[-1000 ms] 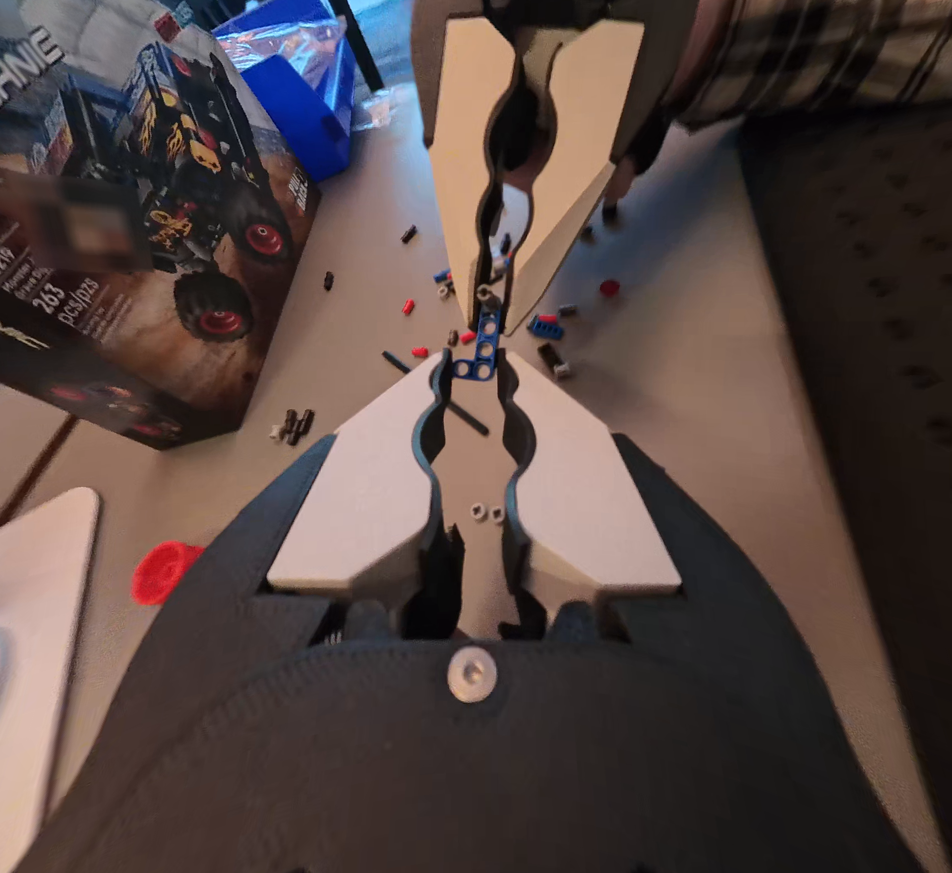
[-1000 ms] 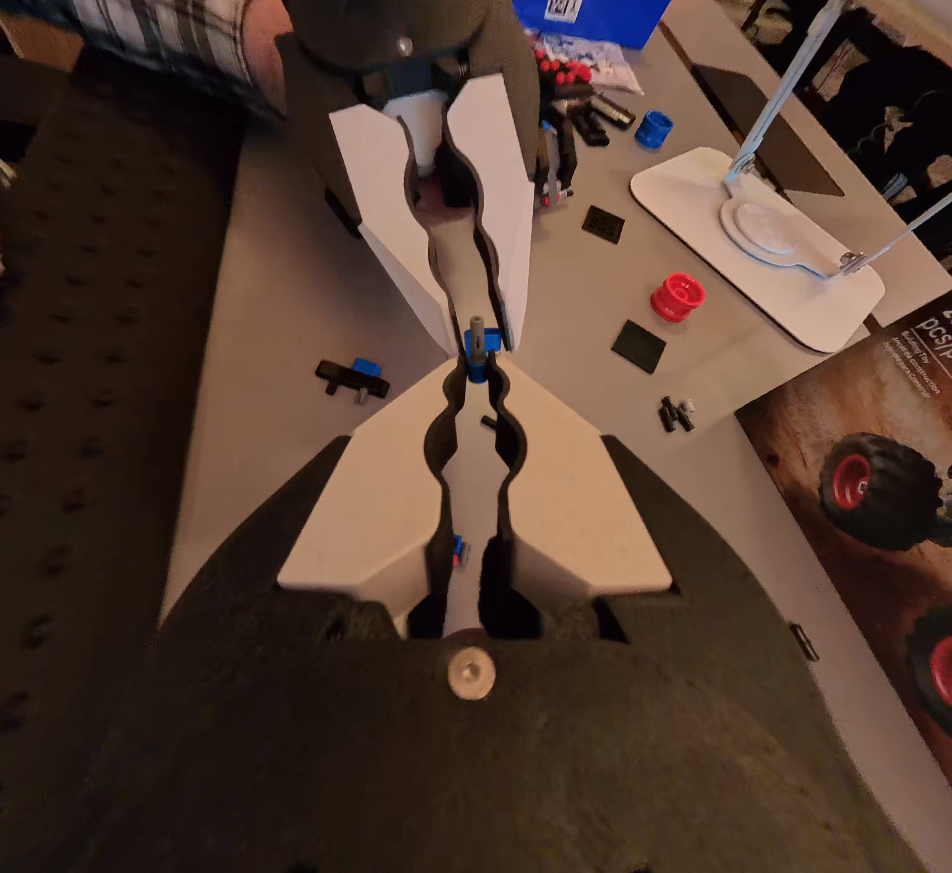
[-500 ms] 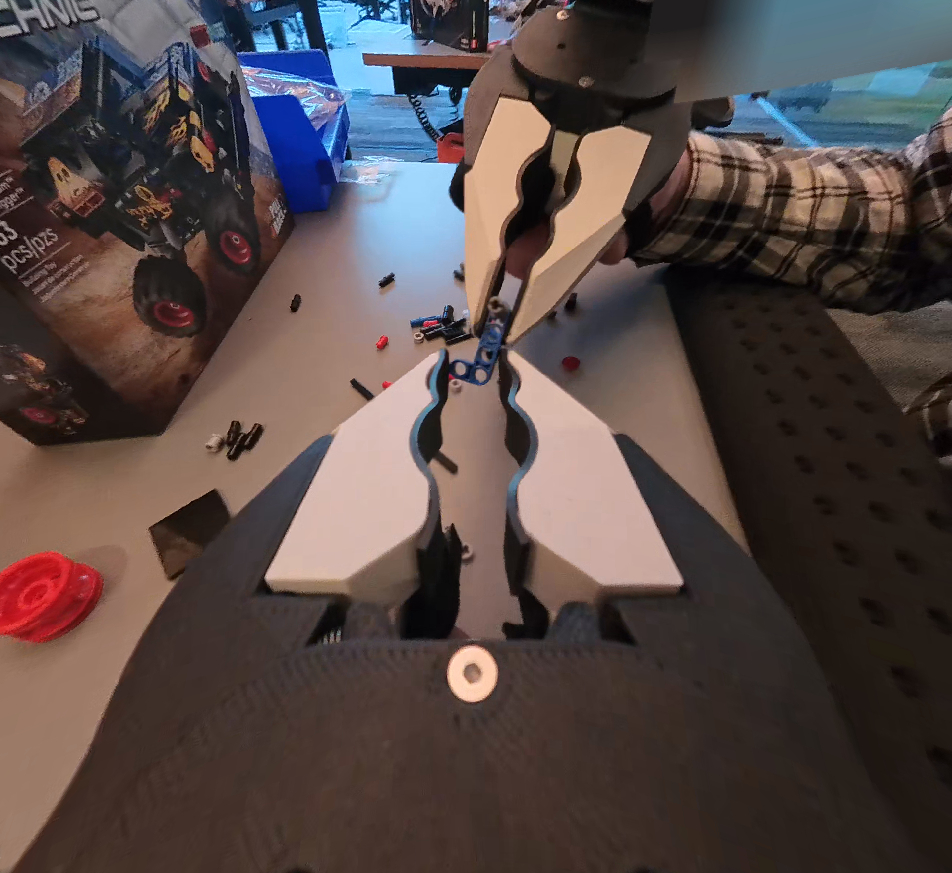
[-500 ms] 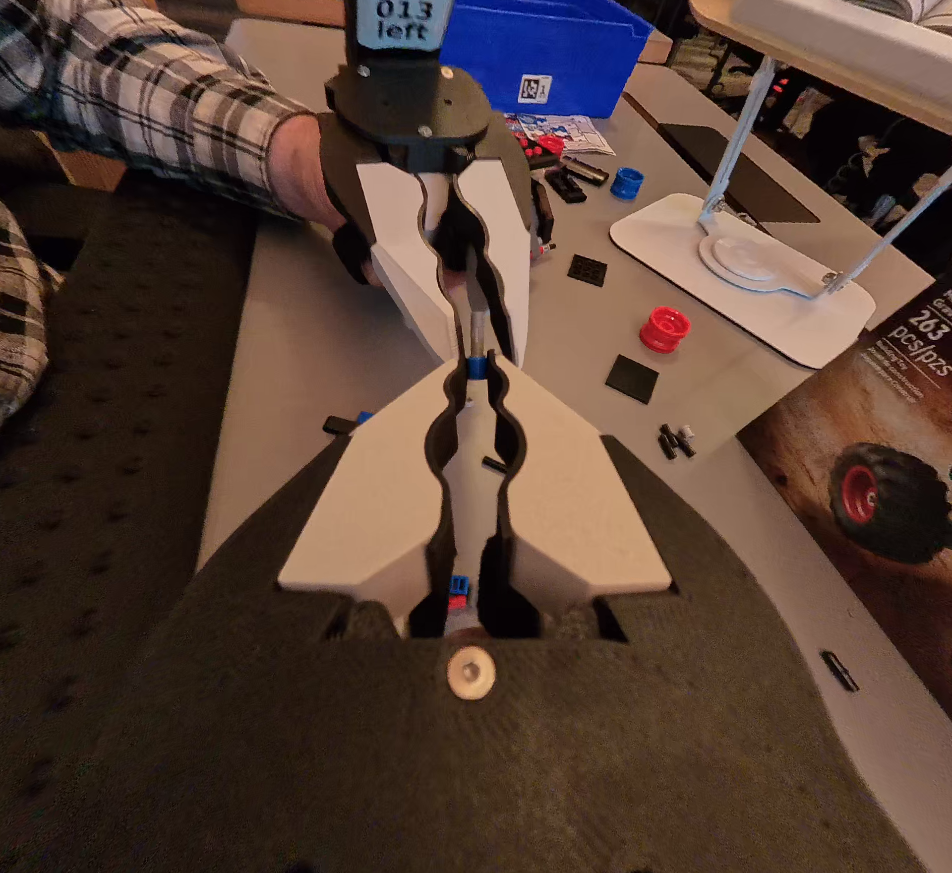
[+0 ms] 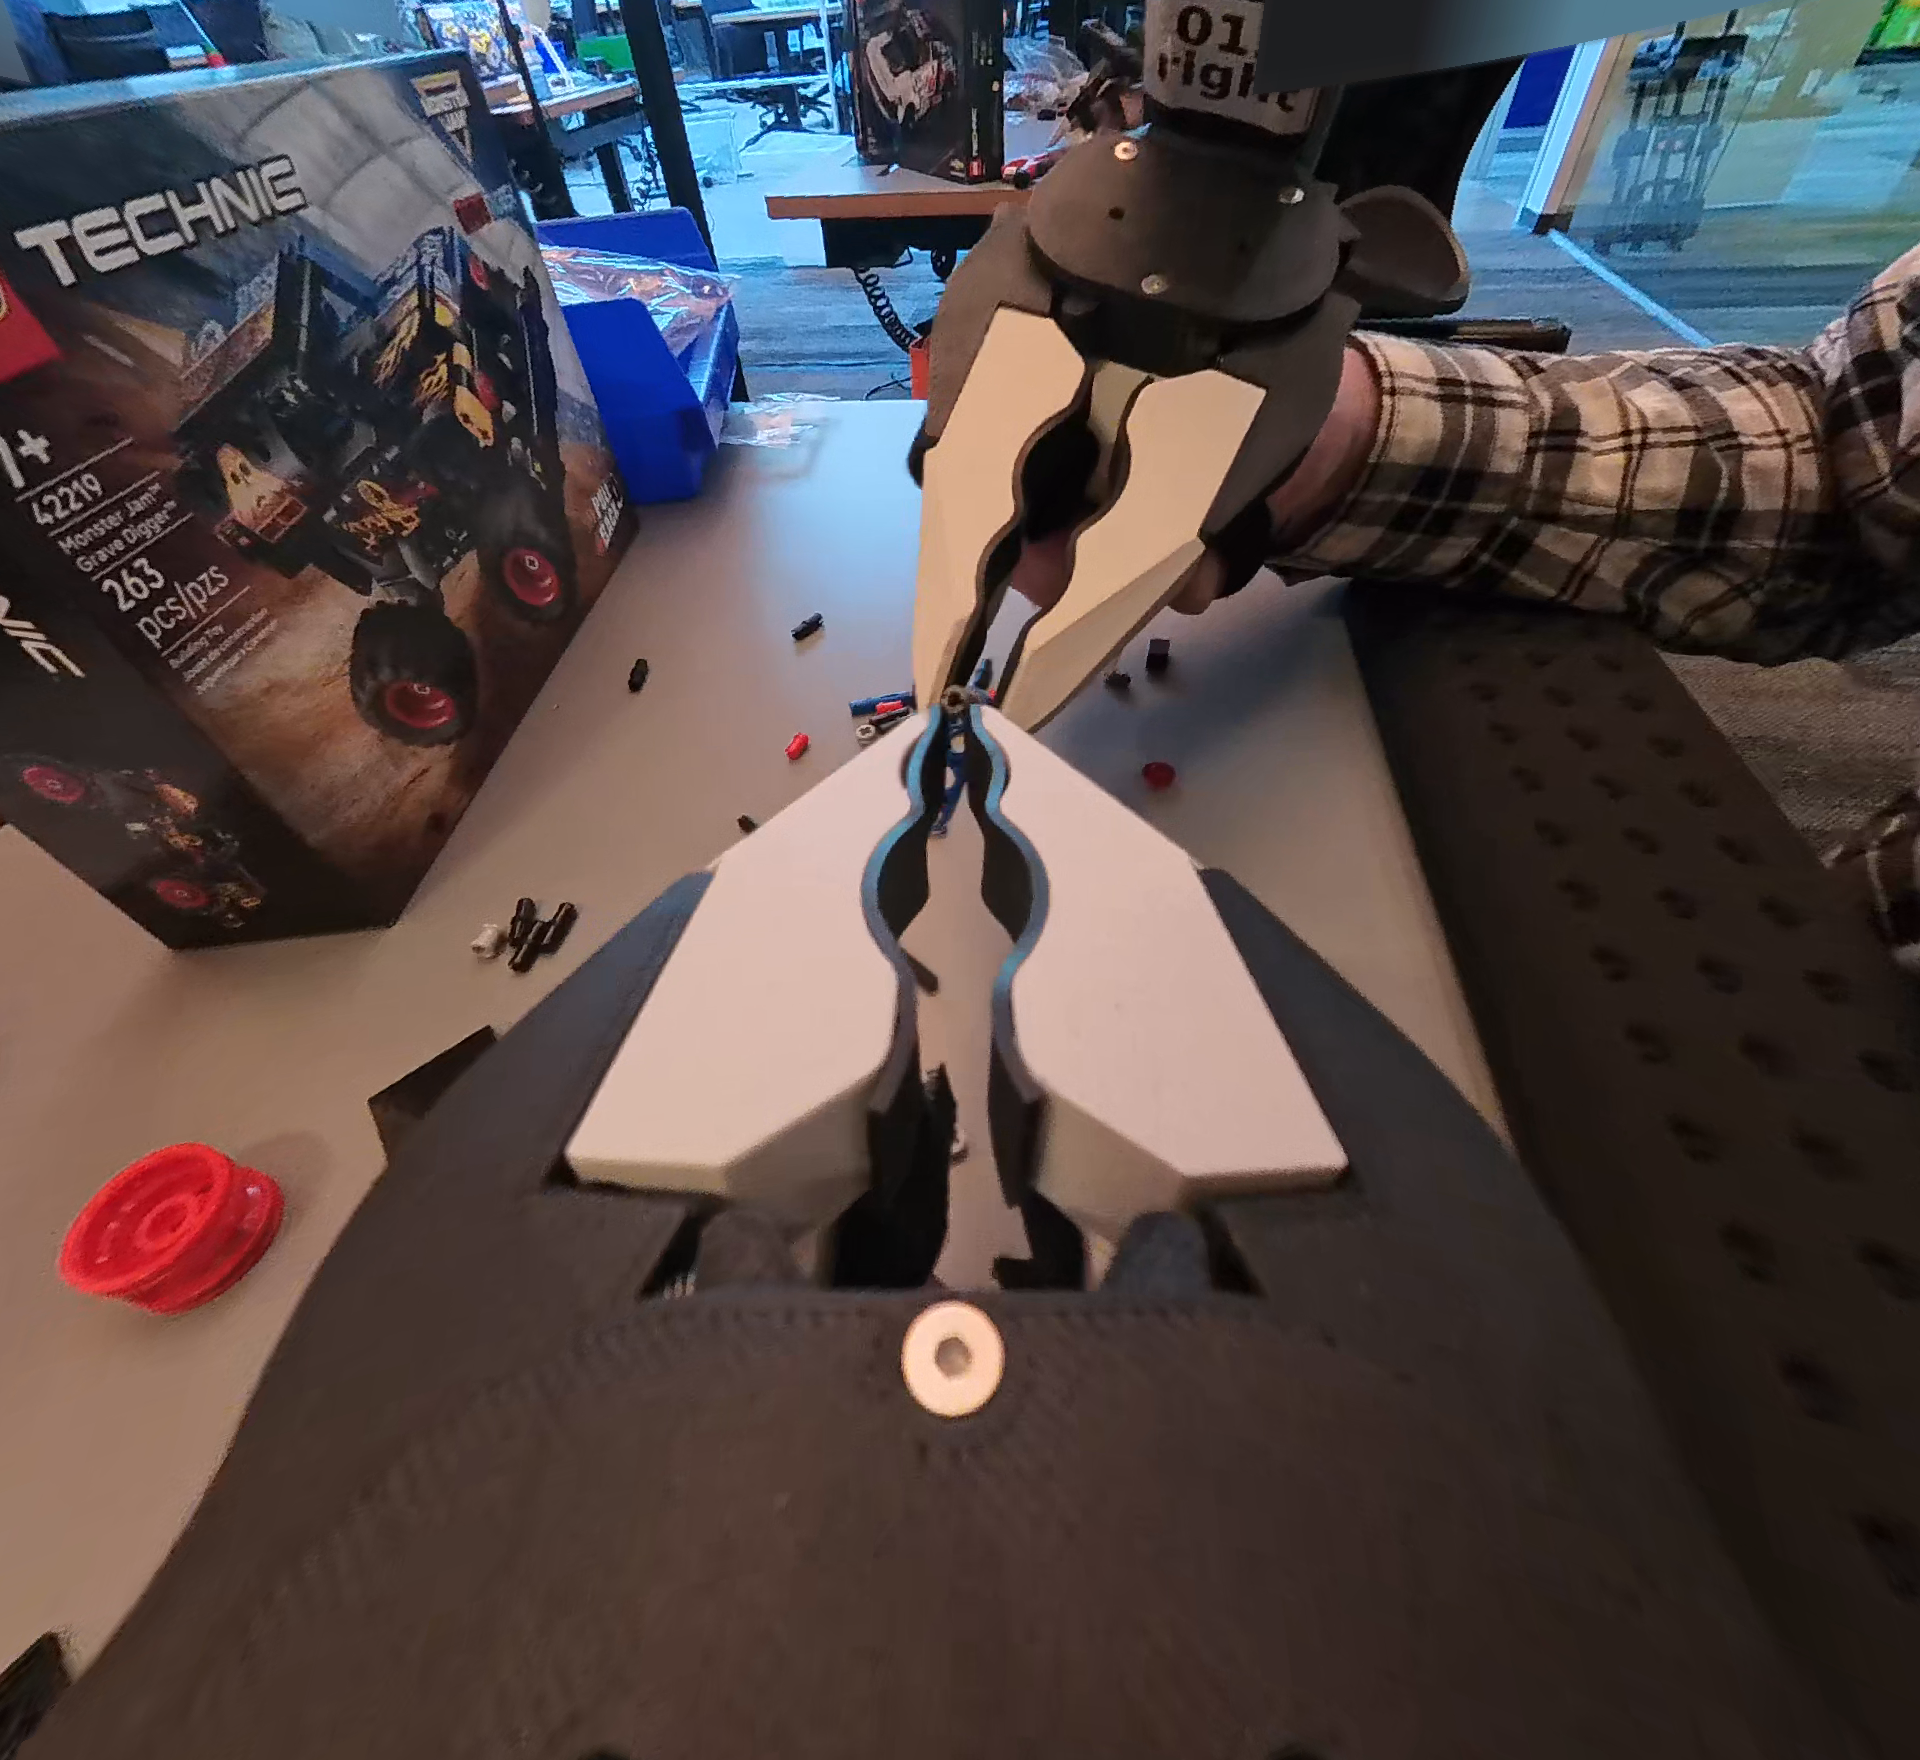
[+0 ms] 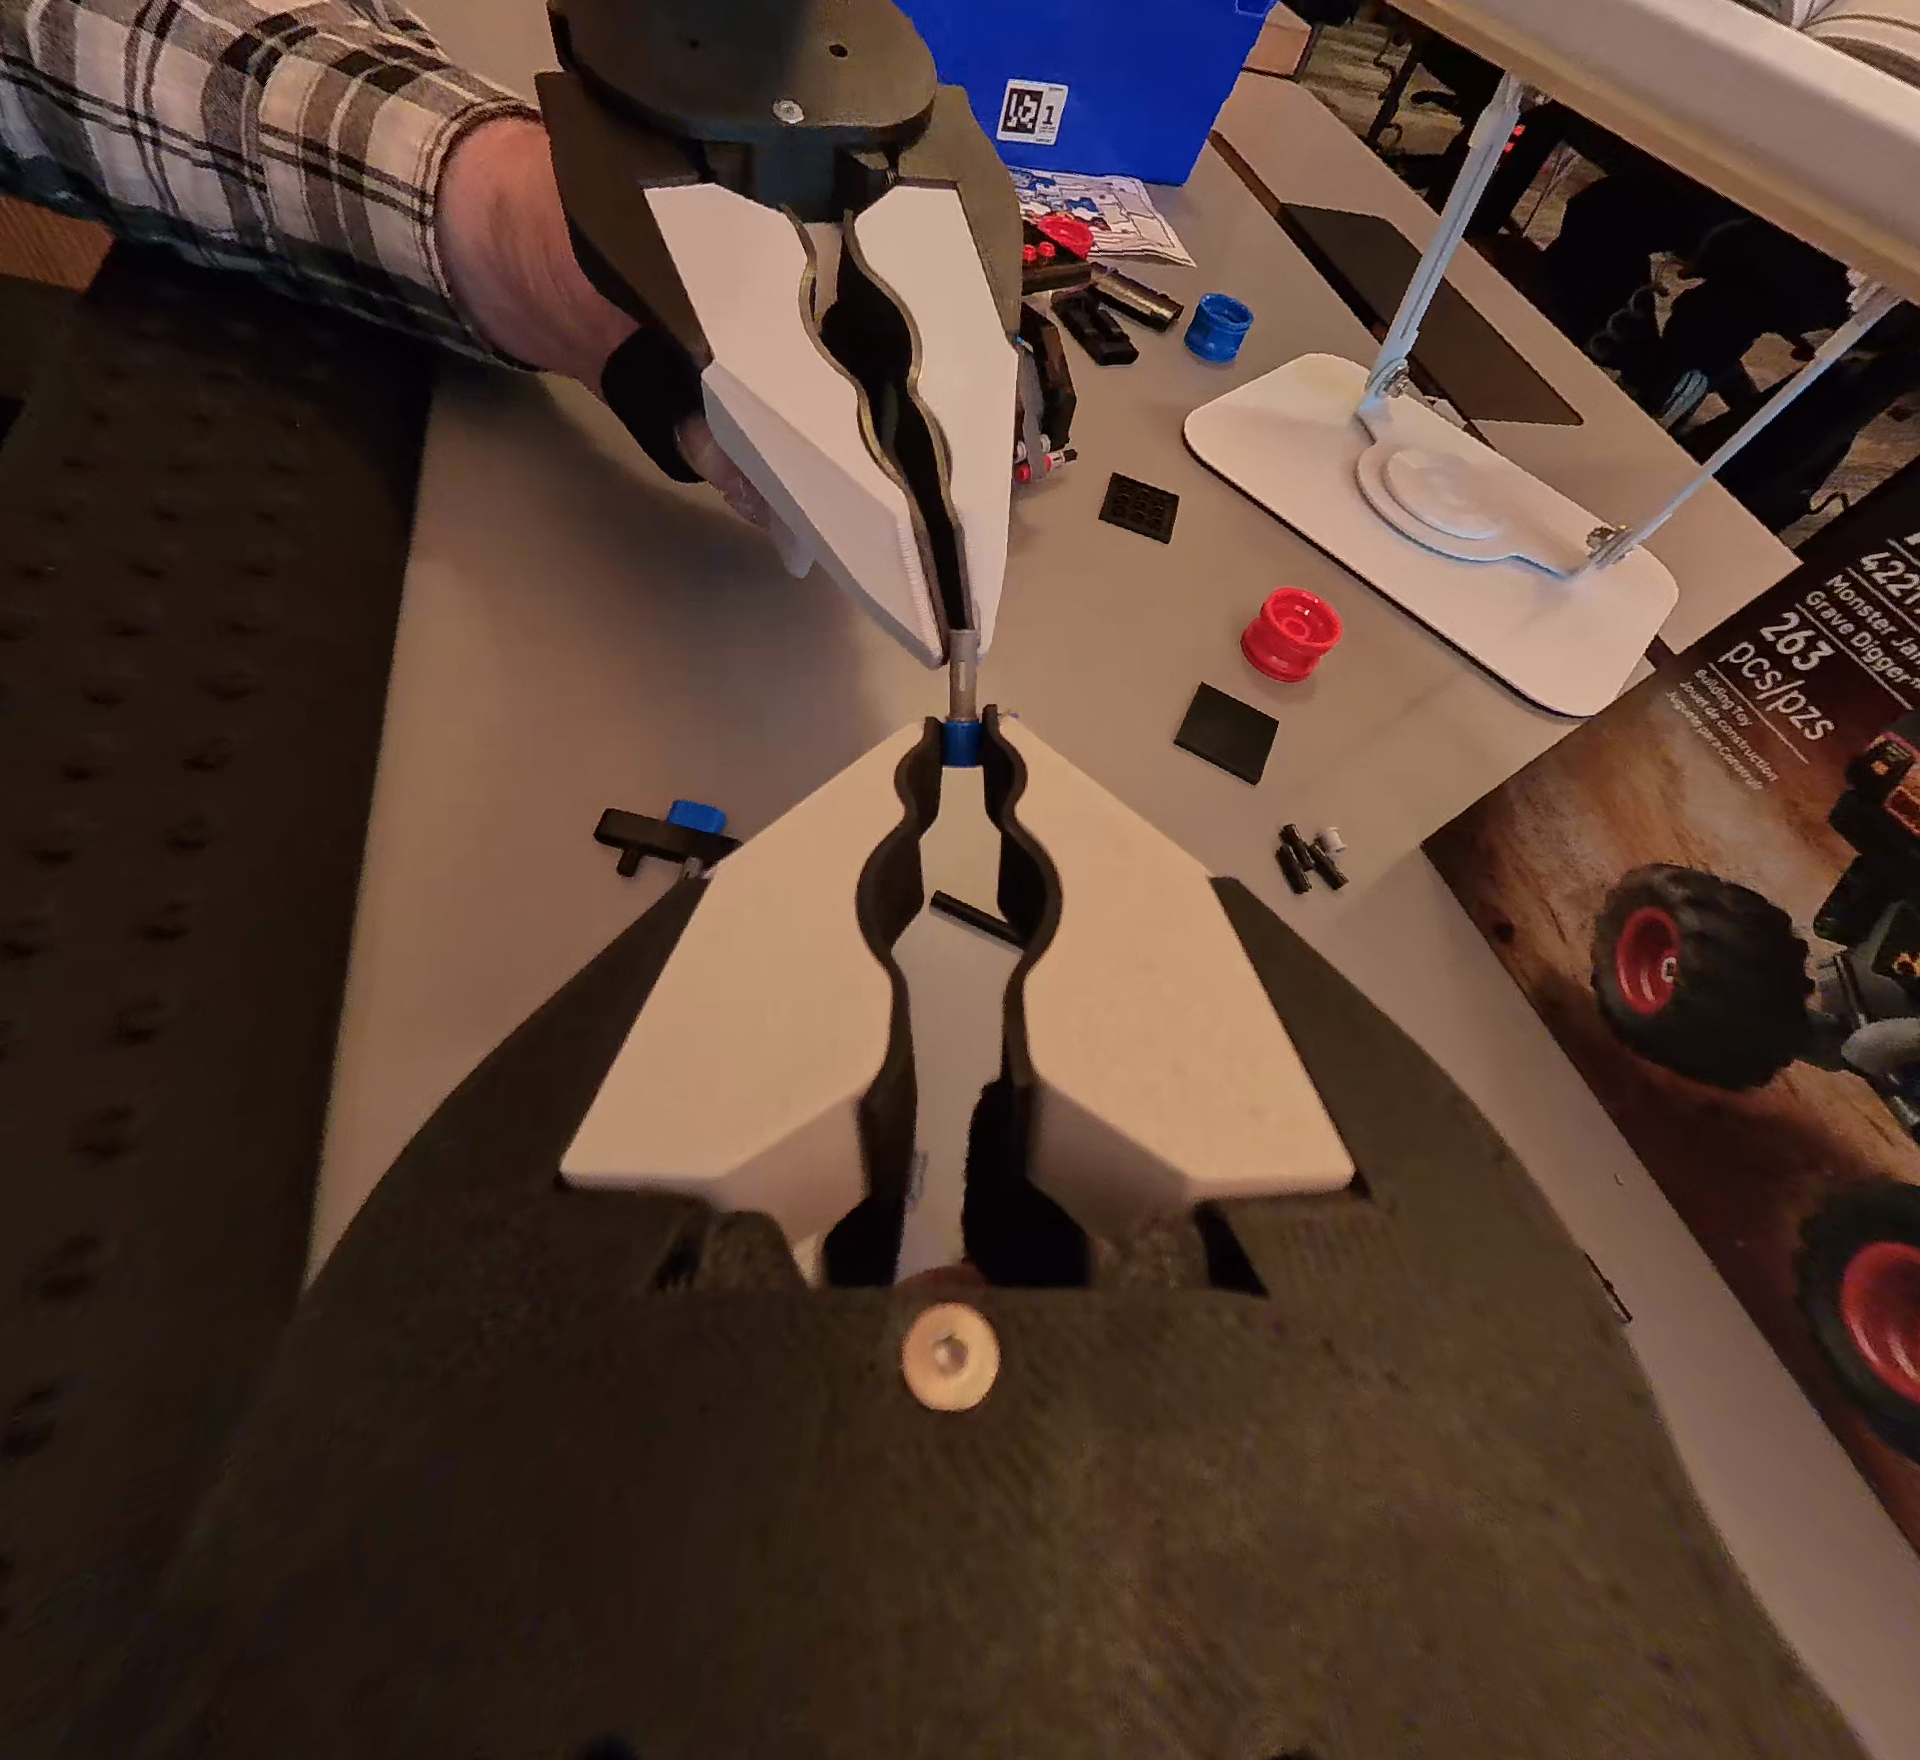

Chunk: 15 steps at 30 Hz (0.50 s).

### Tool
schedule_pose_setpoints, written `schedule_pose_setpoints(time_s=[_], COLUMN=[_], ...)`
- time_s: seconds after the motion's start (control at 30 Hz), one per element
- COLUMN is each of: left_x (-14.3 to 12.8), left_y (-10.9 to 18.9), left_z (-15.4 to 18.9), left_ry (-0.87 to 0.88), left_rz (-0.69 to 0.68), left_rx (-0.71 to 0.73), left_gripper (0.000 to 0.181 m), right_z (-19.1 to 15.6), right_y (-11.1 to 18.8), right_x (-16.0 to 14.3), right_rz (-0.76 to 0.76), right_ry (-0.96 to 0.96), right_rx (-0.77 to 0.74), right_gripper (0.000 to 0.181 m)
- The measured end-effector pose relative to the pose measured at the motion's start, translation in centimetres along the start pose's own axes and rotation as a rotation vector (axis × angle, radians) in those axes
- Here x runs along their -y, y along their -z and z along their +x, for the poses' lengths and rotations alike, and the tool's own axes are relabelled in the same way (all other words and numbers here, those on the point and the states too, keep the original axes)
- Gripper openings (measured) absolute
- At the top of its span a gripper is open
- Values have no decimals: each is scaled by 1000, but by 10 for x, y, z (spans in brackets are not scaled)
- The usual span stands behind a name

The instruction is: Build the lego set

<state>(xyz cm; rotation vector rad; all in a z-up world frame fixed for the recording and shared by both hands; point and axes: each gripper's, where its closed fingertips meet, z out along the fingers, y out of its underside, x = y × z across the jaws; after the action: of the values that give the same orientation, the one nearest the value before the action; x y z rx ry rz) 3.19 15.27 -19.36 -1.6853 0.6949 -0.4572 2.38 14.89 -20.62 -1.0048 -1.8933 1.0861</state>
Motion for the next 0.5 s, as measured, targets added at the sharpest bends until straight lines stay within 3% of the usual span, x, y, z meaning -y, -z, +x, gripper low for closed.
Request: schedule_pose_setpoints(time_s=[0.2,0.27,0.5], left_x=[2,2,0], left_y=[2,2,-1], left_z=[-1,-2,3], left_ry=[0,-35,-88], left_rz=[14,-3,-35], left_rx=[-6,10,14], left_gripper=[0,11,0], right_z=[2,2,-3], right_y=[1,0,-4], right_x=[-1,-4,-8], right_rz=[-10,-34,-64], right_ry=[0,14,42], right_rx=[-7,-14,0], right_gripper=[5,5,5])
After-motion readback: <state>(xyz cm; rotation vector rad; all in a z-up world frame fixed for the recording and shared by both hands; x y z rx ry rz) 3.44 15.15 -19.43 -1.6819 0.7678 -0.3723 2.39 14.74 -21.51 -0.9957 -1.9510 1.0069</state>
